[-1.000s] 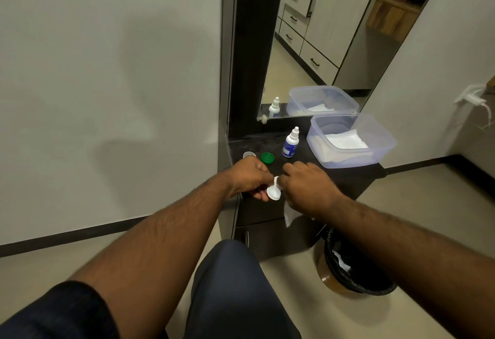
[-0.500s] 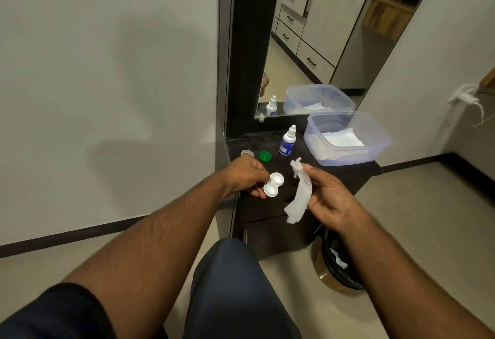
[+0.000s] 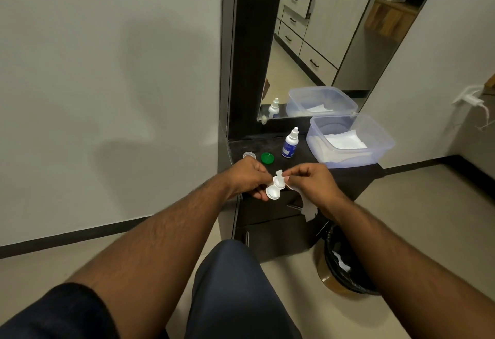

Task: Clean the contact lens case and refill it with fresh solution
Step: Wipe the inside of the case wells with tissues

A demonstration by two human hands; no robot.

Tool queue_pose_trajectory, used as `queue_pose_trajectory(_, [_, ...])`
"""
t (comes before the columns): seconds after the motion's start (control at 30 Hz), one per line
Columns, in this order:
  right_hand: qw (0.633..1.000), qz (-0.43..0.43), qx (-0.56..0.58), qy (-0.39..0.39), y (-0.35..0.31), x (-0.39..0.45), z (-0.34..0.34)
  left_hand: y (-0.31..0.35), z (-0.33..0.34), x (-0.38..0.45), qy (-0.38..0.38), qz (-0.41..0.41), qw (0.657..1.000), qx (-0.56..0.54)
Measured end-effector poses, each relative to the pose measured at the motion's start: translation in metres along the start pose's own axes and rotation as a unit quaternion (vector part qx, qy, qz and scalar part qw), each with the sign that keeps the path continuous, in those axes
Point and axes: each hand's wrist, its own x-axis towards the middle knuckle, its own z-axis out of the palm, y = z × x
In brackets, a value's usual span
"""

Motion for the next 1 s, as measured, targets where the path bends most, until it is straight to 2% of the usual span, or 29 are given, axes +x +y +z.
queue_pose_trajectory(0.07, [0.991,-0.08,-0.101,-0.023,0.002,0.0,-0.005,0.0,0.0,0.0,-0.002,-0.002,1.0,0.001])
queue_pose_trajectory(0.13, [0.947,-0.179,-0.258,-0.072,0.001,0.001,-0.013,0.0,0.0,0.0,-0.003,-0.003,1.0,-0.001])
queue_pose_trajectory(0.23, [0.815,-0.281,-0.48,-0.163,-0.009,0.002,-0.02,0.001,0.0,0.0,-0.004,-0.001,1.0,0.003])
queue_pose_trajectory(0.3, [0.718,-0.332,-0.585,-0.18,-0.019,0.002,-0.019,0.001,0.0,0.0,-0.004,0.001,1.0,0.006])
queue_pose_trajectory(0.33, [0.68,-0.344,-0.619,-0.188,-0.022,0.001,-0.018,0.001,0.0,-0.001,-0.004,0.002,1.0,0.007])
queue_pose_trajectory(0.4, [0.634,-0.351,-0.661,-0.194,-0.026,0.0,-0.015,0.001,0.001,0.0,-0.003,0.004,1.0,0.008])
queue_pose_trajectory(0.43, [0.628,-0.349,-0.669,-0.191,-0.027,0.0,-0.014,0.001,0.001,0.0,-0.001,0.004,1.0,0.008])
queue_pose_trajectory(0.47, [0.632,-0.339,-0.672,-0.186,-0.026,0.0,-0.011,0.0,0.001,0.0,0.002,0.004,1.0,0.01])
queue_pose_trajectory(0.53, [0.667,-0.295,-0.661,-0.176,-0.023,0.001,-0.006,0.0,0.002,0.002,0.005,0.004,1.0,0.016])
queue_pose_trajectory(0.6, [0.751,-0.219,-0.604,-0.152,-0.021,0.001,0.0,0.0,0.003,0.003,0.007,0.005,1.0,0.017])
queue_pose_trajectory(0.7, [0.905,-0.065,-0.409,-0.101,-0.025,0.0,0.005,0.0,0.004,0.002,0.011,0.009,1.0,0.015])
queue_pose_trajectory(0.77, [0.957,0.054,-0.272,-0.088,-0.03,0.002,0.008,0.0,0.004,0.001,0.013,0.012,1.0,0.02])
queue_pose_trajectory(0.9, [0.974,0.219,-0.059,-0.007,-0.03,0.006,0.019,-0.002,0.003,0.001,0.019,0.017,0.999,0.019])
queue_pose_trajectory(0.93, [0.966,0.254,0.038,0.017,-0.029,0.006,0.021,-0.002,0.003,0.001,0.021,0.02,0.999,0.016])
queue_pose_trajectory(1.0, [0.91,0.309,0.276,0.04,-0.027,0.0,0.022,-0.004,0.004,0.001,0.029,0.027,0.999,0.014])
